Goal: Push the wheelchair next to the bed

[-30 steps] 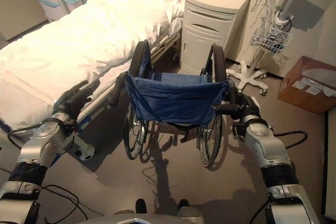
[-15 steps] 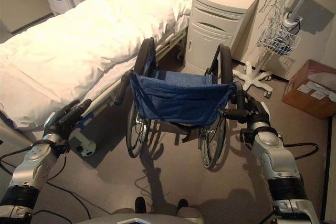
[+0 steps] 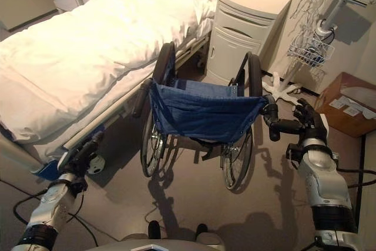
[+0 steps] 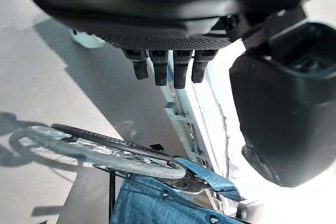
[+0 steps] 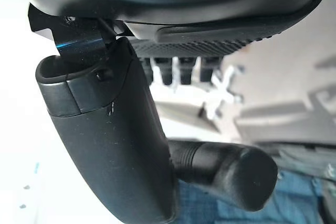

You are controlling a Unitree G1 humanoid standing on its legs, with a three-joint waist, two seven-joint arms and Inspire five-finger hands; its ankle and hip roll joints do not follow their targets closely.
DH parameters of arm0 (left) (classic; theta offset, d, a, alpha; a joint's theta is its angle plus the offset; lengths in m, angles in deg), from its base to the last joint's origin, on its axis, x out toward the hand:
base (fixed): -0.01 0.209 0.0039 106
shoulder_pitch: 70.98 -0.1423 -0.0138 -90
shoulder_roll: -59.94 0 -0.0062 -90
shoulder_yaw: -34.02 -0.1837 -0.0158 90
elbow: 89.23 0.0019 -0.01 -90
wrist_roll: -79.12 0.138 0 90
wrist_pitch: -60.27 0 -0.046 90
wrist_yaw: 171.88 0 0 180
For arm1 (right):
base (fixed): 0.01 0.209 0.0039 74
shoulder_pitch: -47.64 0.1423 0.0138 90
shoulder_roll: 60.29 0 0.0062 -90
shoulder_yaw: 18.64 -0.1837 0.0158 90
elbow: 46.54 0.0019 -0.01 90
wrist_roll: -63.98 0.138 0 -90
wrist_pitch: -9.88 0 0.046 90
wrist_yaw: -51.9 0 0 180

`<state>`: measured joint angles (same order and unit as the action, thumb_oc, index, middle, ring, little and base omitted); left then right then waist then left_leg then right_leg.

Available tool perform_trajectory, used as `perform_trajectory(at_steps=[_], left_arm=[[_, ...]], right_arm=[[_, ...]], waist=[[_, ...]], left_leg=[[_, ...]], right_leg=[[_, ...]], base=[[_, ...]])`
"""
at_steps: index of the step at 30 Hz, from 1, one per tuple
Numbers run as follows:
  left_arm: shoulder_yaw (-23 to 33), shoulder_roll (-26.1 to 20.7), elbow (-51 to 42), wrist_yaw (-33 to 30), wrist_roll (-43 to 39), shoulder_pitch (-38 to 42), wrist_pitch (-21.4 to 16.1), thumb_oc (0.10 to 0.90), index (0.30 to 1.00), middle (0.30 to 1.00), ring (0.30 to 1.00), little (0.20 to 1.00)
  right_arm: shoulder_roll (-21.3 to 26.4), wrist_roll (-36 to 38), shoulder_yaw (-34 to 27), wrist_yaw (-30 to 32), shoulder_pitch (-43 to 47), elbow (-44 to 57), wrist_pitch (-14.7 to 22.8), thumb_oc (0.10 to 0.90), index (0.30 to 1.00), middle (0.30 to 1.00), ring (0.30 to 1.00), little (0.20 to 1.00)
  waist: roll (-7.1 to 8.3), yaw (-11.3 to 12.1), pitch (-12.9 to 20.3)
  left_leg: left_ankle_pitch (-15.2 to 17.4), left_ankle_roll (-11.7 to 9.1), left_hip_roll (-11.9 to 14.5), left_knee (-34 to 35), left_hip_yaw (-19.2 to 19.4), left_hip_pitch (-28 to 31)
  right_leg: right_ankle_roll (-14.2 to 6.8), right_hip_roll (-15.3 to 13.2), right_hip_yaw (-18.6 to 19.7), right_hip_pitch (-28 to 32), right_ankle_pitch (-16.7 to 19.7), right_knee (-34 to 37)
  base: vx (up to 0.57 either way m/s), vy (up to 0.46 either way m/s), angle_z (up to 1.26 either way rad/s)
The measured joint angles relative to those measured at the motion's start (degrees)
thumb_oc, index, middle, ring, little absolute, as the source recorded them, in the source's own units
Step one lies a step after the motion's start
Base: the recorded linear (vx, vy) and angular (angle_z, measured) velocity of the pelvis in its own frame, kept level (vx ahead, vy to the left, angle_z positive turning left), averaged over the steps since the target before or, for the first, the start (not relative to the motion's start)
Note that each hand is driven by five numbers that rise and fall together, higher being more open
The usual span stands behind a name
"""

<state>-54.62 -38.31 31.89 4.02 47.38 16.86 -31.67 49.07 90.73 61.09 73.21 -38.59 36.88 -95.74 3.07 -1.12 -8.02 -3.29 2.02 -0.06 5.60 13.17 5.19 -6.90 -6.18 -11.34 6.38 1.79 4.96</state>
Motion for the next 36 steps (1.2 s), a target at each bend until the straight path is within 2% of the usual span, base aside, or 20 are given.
perform_trajectory(at_steps=[1,3,5,7,8,9,12,14,15,17,19,21,23,25,26,28,31,32,33,36], left_arm=[[-0.11,1.0,2.1,-0.11,0.08,-0.06,-0.51,0.8,0.9,0.9,0.9,0.9],[-1.11,1.54,4.23,-0.19,0.51,-0.09,-1.1,0.8,0.9,0.9,0.9,0.9],[-1.72,2.04,6.53,-0.14,0.92,-0.13,-2.5,0.8,0.9,0.9,0.9,0.9],[-3.03,2.4,8.07,-0.31,2.59,-0.1,-2.6,0.8,0.9,0.9,0.9,0.9],[-4.54,2.45,9.91,-0.2,4.3,-0.13,-3.06,0.8,0.9,0.9,0.9,0.9],[-5.81,2.63,11.45,0.01,5.32,-0.17,-3.11,0.8,0.9,0.9,0.9,0.9],[-7.94,3.09,13.9,0.97,7.04,-0.37,-3.36,0.8,0.9,0.9,0.9,0.9],[-9.02,3.61,16.92,2.24,7.52,-1.79,-3.57,0.8,0.9,0.9,0.9,0.9],[-9.2,3.7,17.6,2.53,7.51,-2.17,-3.76,0.8,0.9,0.9,0.9,0.9],[-9.77,3.97,21.59,3.78,7.87,-2.69,-4.18,0.8,0.9,0.9,0.9,0.9],[-9.73,4.43,25.12,4.56,8.61,-2.76,-4.47,0.8,0.9,0.9,0.9,0.9],[-9.72,5.05,27.18,4.64,9.23,-3.18,-4.59,0.8,0.9,0.9,0.9,0.9],[-9.67,5.81,28.9,4.8,9.65,-4.06,-4.77,0.8,0.9,0.9,0.9,0.9],[-9.6,6.83,32.04,5.7,9.7,-4.55,-4.8,0.8,0.9,0.9,0.9,0.9],[-9.53,7.0,32.47,5.78,9.68,-4.56,-4.8,0.8,0.9,0.9,0.9,0.9],[-9.42,7.44,32.9,5.88,9.67,-4.66,-4.83,0.8,0.9,0.9,0.9,0.9],[-9.41,7.53,32.84,5.92,9.68,-4.52,-5.27,0.8,0.9,0.9,0.9,0.9],[-9.41,7.61,32.84,5.97,9.69,-4.52,-5.26,0.8,0.9,0.9,0.9,0.9],[-9.41,7.8,32.68,5.96,9.69,-4.53,-5.27,0.8,0.9,0.9,0.9,0.9],[-9.42,7.8,32.42,5.95,9.68,-4.52,-5.26,0.8,0.9,0.9,0.9,0.9]], right_arm=[[-3.27,-0.01,-0.01,3.2,-0.59,-0.06,2.93,0.8,0.9,0.9,0.9,0.9],[-6.51,0.41,-0.01,6.06,-0.75,-1.09,6.71,0.8,0.9,0.9,0.9,0.9],[-9.62,3.52,-0.18,6.55,-0.52,-4.41,12.28,0.8,0.9,0.9,0.9,0.9],[-12.42,9.95,-0.18,6.75,-0.4,-7.17,16.33,0.8,0.9,0.9,0.9,0.9],[-15.65,14.78,-0.15,6.7,0.08,-10.05,20.42,0.8,0.9,0.9,0.9,0.9],[-17.77,17.95,-0.24,6.7,0.35,-11.23,22.5,0.8,0.9,0.9,0.9,0.9],[-19.81,24.04,-0.11,6.01,1.0,-14.12,25.09,0.8,0.9,0.9,0.9,0.9],[-25.02,30.99,-0.25,3.21,0.97,-18.84,31.56,0.8,0.9,0.9,0.9,0.9],[-25.7,33.15,-0.33,1.51,0.96,-20.21,32.73,0.8,0.9,0.9,0.9,0.9],[-27.02,43.37,-2.76,-5.91,0.89,-26.62,34.66,0.8,0.9,0.9,0.9,0.9],[-26.52,51.7,-6.79,-11.12,0.31,-35.84,32.98,0.8,0.9,0.9,0.9,0.9],[-26.4,53.07,-7.39,-13.15,-3.39,-43.13,30.67,0.8,0.9,0.9,0.9,0.9],[-26.37,51.92,-6.78,-15.21,-6.98,-47.39,28.42,0.8,0.9,0.9,0.9,0.9],[-25.43,46.31,-5.48,-17.53,-10.82,-52.84,25.63,0.8,0.9,0.9,0.9,0.9],[-24.94,44.35,-4.83,-18.1,-11.34,-54.05,25.26,0.8,0.9,0.9,0.9,0.9],[-22.74,32.32,-2.0,-18.42,-14.15,-56.82,24.31,0.8,0.9,0.9,0.9,0.9],[-19.93,15.77,3.67,-18.07,-14.59,-56.61,25.34,0.8,0.9,0.9,0.9,0.9],[-19.63,12.87,4.33,-17.67,-14.54,-56.39,25.78,0.8,0.9,0.9,0.9,0.9],[-18.91,6.29,6.77,-15.48,-14.44,-55.14,27.05,0.8,0.9,0.9,0.9,0.9],[-18.82,-2.29,8.8,-12.85,-13.55,-53.31,28.5,0.8,0.9,0.9,0.9,0.9]], waist=[[0.05,-0.02,0.03],[0.06,-0.05,0.05],[0.16,-0.2,0.27],[0.06,-0.22,0.59],[0.01,-0.41,0.99],[0.09,-0.54,1.71],[0.39,-0.76,2.97],[0.94,-1.19,5.19],[1.11,-1.21,5.55],[1.63,-1.33,6.58],[1.36,-1.47,6.56],[0.17,-1.57,6.42],[-1.13,-2.52,6.35],[-3.51,-3.67,5.53],[-4.02,-3.88,5.46],[-5.11,-4.1,5.4],[-4.43,-3.99,5.18],[-4.19,-3.99,5.22],[-3.6,-3.92,5.25],[-2.37,-3.9,5.28]], left_leg=[[0.06,0.08,-0.08,0.0,0.12,0.09],[0.07,0.1,-0.1,-0.01,0.17,0.11],[0.07,0.09,-0.05,0.0,0.23,0.19],[0.07,0.09,-0.05,0.0,0.26,0.21],[0.07,0.09,-0.01,0.0,0.3,0.21],[0.09,0.09,0.0,0.0,0.35,0.21],[0.12,0.12,-0.01,0.02,0.38,0.13],[0.39,-0.13,0.16,0.02,0.65,0.12],[0.41,-0.11,0.21,0.02,0.78,0.18],[0.59,-0.12,0.26,0.02,1.16,0.34],[0.58,-0.11,0.19,0.02,1.25,0.19],[0.57,-0.1,0.2,0.02,1.3,0.08],[0.58,-0.08,0.21,0.03,1.27,0.07],[0.56,-0.07,0.34,0.02,1.75,-0.5],[0.54,-0.07,0.37,0.02,1.8,-0.49],[0.56,-0.1,0.57,0.02,1.9,-0.19],[0.53,-0.19,1.03,0.03,2.45,-0.03],[0.54,-0.18,1.07,0.03,2.45,-0.03],[0.58,-0.15,1.15,0.03,2.47,-0.21],[0.5,-0.27,1.27,0.02,2.57,-0.38]], right_leg=[[-0.05,-0.08,0.13,0.0,-0.02,-0.07],[-0.08,-0.11,0.17,0.0,-0.01,-0.1],[-0.1,-0.08,0.16,0.04,-0.03,-0.15],[-0.11,-0.07,0.18,0.06,-0.04,-0.14],[-0.11,-0.07,0.18,0.02,-0.05,-0.17],[-0.12,-0.05,0.21,-0.01,-0.09,-0.17],[-0.21,-0.13,0.15,-0.13,-0.2,-0.28],[-0.11,-0.01,0.18,-0.5,-0.44,-0.38],[-0.11,-0.02,0.17,-0.52,-0.47,-0.42],[-0.15,-0.09,0.2,-0.59,-0.5,-0.58],[-0.29,-0.19,0.24,-0.82,-0.59,-1.06],[-0.3,-0.19,0.28,-0.95,-0.6,-1.06],[-0.31,-0.16,0.44,-0.98,-0.61,-0.99],[-0.48,0.05,1.39,-1.95,-0.59,-0.88],[-0.45,0.08,1.39,-1.92,-0.53,-0.81],[-0.44,0.29,1.39,-1.75,-0.53,-0.41],[-0.39,0.59,1.35,-1.85,-0.54,-0.47],[-0.37,0.61,1.34,-1.87,-0.55,-0.61],[-0.1,0.64,1.35,-2.3,-0.74,-1.19],[0.48,0.69,1.36,-3.05,-1.16,-2.0]], base=[[0.0,0.0,0.0],[0.0,0.0,0.0],[0.0,0.0,0.0],[0.0,0.0,0.0],[0.0,0.0,0.0],[0.0,0.0,0.0],[0.0,0.0,0.0],[0.01,-0.031,-0.04],[0.02,-0.035,-0.1],[0.0,-0.033,-0.09],[-0.01,-0.017,-0.03],[-0.02,-0.024,-0.03],[-0.03,-0.015,-0.07],[-0.03,-0.018,-0.17],[-0.03,-0.022,-0.12],[-0.02,-0.016,-0.01],[-0.03,-0.023,-0.07],[-0.03,-0.019,-0.04],[0.0,0.0,0.0],[0.0,0.0,0.0]])
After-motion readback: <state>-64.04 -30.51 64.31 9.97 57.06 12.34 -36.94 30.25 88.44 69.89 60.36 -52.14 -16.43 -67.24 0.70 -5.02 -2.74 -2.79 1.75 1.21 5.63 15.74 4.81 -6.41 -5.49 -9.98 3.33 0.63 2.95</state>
